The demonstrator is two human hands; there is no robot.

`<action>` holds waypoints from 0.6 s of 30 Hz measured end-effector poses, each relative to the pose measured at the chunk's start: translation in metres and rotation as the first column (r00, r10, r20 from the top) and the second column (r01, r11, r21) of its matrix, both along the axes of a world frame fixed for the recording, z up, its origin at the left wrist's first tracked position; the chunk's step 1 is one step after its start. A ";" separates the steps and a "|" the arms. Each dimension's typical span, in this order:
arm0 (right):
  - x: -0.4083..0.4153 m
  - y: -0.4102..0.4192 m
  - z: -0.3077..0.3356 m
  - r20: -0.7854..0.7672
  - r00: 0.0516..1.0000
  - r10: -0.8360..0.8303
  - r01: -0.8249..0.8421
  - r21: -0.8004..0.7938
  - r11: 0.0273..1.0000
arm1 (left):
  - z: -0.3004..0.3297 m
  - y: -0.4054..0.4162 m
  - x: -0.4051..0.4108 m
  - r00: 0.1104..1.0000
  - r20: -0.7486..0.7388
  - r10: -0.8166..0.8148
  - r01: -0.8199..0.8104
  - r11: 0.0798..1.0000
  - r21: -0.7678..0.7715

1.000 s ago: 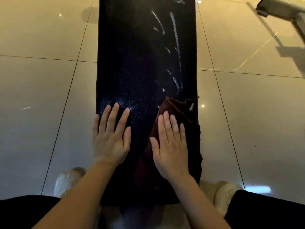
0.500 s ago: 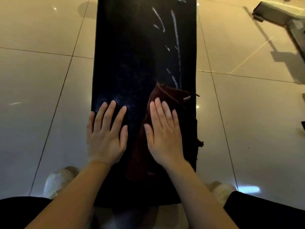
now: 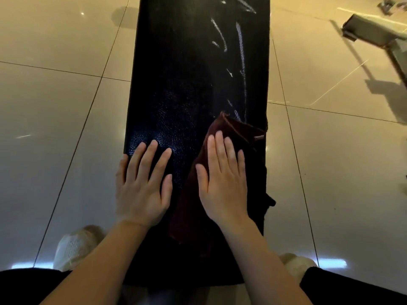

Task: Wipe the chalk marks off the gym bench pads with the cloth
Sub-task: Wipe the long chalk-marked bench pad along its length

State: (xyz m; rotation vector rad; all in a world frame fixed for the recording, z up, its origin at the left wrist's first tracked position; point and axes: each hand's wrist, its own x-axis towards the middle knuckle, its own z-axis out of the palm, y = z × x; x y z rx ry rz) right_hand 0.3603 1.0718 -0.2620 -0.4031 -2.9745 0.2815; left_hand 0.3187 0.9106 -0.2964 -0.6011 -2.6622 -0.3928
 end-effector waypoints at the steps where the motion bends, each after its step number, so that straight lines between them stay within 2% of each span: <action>1: 0.016 -0.001 -0.003 0.012 1.000 -0.004 0.004 -0.002 1.000 | 0.000 0.000 0.000 1.000 0.001 0.001 -0.001 1.000 0.001; 6: 0.096 -0.009 -0.014 0.045 0.995 -0.085 0.085 -0.003 0.996 | 0.000 0.001 0.001 1.000 -0.022 0.009 -0.009 1.000 0.019; 13: -0.002 0.028 0.010 0.050 0.992 -0.118 0.121 -0.056 0.991 | -0.001 0.000 0.000 1.000 -0.005 -0.002 0.002 1.000 0.000; 18: 0.074 0.010 0.002 0.058 0.987 -0.149 0.151 -0.034 0.988 | -0.003 0.002 0.000 0.999 -0.040 0.009 -0.009 1.000 0.019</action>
